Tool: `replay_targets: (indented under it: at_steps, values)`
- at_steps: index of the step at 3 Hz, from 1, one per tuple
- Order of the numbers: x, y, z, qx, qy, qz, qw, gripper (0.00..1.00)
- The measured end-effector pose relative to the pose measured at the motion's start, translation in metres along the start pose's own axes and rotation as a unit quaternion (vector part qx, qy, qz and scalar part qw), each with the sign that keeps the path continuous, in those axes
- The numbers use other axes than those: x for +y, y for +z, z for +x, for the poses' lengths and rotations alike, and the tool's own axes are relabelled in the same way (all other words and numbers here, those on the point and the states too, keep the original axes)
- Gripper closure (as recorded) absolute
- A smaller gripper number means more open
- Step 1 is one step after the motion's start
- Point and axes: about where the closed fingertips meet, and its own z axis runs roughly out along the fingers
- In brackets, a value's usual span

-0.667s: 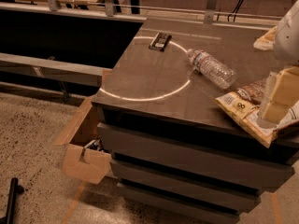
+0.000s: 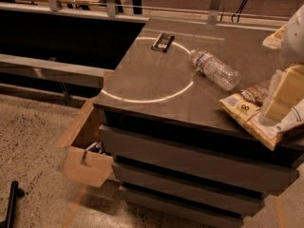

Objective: Pick water bottle

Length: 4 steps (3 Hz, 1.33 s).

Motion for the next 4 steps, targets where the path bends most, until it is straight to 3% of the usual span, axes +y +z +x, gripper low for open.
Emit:
replay_targets:
  at_steps: [1, 2, 3, 4]
  values:
    - [-0.017, 0.006, 0.025, -0.045, 0.068, 0.019, 0.9965, 0.0]
    - [-0.031, 0.021, 0.048, -0.128, 0.161, 0.04, 0.9777, 0.0]
    - [-0.063, 0.031, 0.051, -0.2, 0.213, 0.066, 0.954, 0.0]
    - [-0.088, 0.041, 0.04, -0.228, 0.24, 0.075, 0.9406, 0.0]
